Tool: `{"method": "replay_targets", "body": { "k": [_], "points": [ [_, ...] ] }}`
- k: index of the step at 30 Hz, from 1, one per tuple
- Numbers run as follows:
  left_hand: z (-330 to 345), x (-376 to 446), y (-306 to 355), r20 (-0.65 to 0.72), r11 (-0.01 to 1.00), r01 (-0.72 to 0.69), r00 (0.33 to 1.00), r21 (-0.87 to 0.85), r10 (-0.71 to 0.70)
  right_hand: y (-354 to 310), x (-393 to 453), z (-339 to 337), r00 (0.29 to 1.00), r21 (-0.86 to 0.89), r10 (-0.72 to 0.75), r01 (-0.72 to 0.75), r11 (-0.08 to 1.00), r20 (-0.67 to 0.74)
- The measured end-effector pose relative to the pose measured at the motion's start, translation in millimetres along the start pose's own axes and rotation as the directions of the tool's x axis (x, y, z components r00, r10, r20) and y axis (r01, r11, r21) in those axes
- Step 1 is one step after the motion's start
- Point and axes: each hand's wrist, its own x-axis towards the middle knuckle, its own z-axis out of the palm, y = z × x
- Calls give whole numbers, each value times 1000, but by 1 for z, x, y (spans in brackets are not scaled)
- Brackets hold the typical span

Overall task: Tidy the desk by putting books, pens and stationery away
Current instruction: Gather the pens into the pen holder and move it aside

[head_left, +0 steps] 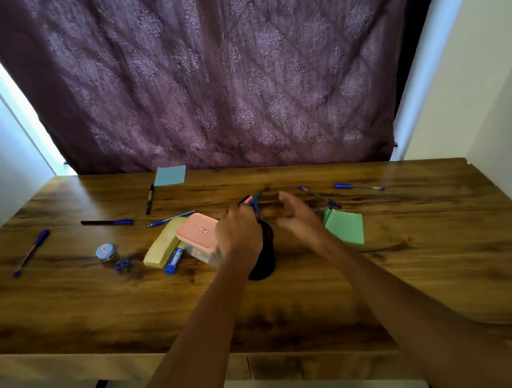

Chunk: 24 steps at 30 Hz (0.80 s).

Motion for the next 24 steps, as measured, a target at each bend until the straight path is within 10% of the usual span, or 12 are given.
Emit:
{"method": "replay_targets", "body": {
  "k": [10, 19, 24],
  "points": [
    [70, 58, 96, 165, 951, -84, 977, -296, 138, 42, 70, -118, 930, -237, -57, -33, 971, -363],
    [142, 98, 128, 280, 979, -176, 950, 102, 141, 91, 152, -129, 996, -537, 42, -77, 840, -78],
    [163, 110, 137, 281, 948, -259, 938, 184, 201, 107, 182, -106, 986, -820, -77, 164, 548, 146]
  ]
}}
